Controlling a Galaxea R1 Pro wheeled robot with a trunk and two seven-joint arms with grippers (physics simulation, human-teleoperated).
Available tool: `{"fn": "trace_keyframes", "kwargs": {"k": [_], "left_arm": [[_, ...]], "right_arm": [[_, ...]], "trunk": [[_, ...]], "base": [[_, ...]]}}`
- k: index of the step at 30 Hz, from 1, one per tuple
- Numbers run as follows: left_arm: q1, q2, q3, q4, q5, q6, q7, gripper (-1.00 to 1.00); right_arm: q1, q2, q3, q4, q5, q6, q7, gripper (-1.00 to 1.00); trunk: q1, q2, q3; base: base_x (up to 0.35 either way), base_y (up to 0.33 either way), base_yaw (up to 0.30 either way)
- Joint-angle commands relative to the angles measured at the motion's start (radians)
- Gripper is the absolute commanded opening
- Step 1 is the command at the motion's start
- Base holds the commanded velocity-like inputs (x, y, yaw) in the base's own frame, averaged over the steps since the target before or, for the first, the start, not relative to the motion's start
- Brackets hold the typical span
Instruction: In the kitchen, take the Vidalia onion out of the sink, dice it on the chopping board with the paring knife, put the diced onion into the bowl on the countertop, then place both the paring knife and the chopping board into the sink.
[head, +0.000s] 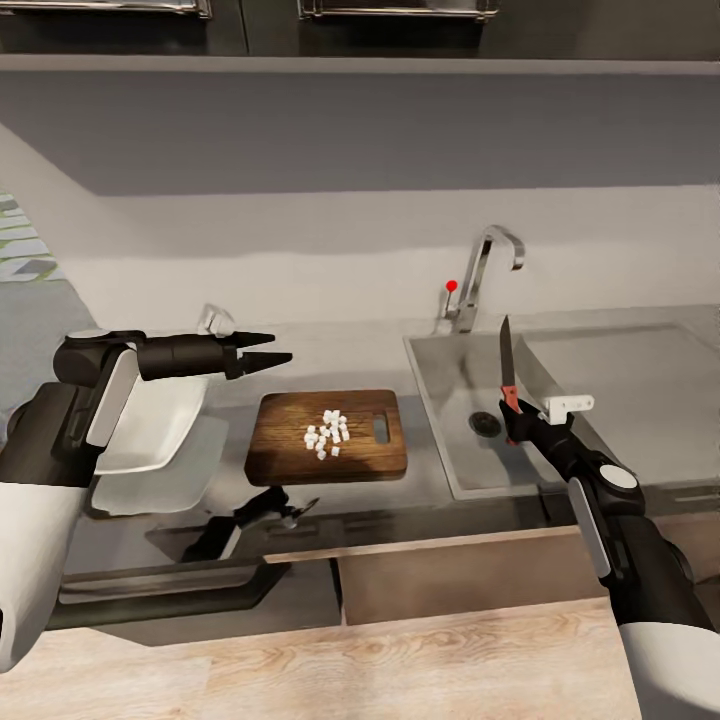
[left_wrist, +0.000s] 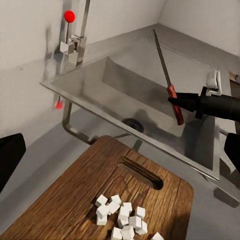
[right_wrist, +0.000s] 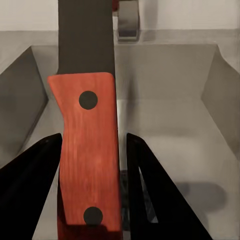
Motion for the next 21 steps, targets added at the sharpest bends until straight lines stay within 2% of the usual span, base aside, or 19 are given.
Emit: {"fn": "trace_keyframes", "kwargs": {"k": [1, 6, 11, 16, 17, 21], "left_arm": [[-0.001, 0.001, -0.002, 0.000, 0.006, 0.006, 0.001, 1.00], [-0.001, 0.001, -0.002, 0.000, 0.006, 0.006, 0.001, 1.00], [-0.001, 0.001, -0.002, -0.007, 0.006, 0.006, 0.001, 1.00], [-0.001, 0.001, -0.004, -0.091, 0.006, 0.015, 0.001, 1.00], [-0.001, 0.001, -0.022, -0.117, 0.006, 0.031, 0.001, 1.00], [-0.001, 0.002, -0.036, -0.133, 0.006, 0.039, -0.012, 1.00]], "right_arm": [[-0.001, 0.000, -0.001, -0.001, -0.007, 0.007, 0.004, -1.00], [-0.001, 0.000, -0.001, -0.001, -0.008, 0.007, 0.004, -1.00], [-0.001, 0.000, -0.001, -0.001, -0.008, 0.007, 0.004, -1.00], [-0.001, 0.000, -0.001, -0.001, -0.007, 0.006, 0.004, -1.00], [-0.001, 0.000, -0.001, -0.001, -0.007, 0.006, 0.004, -1.00], [-0.001, 0.000, -0.001, -0.001, -0.007, 0.006, 0.004, -1.00]], "trunk": [[0.000, -0.001, -0.001], [0.000, -0.001, -0.001], [0.000, -0.001, -0.001], [0.000, -0.001, -0.001], [0.000, -0.001, -0.001], [0.000, -0.001, -0.001]], "base": [[0.005, 0.000, -0.012], [0.093, 0.000, -0.004], [0.269, 0.000, 0.000], [0.086, 0.000, 0.000], [0.012, 0.000, 0.000], [0.005, 0.000, 0.000]]}}
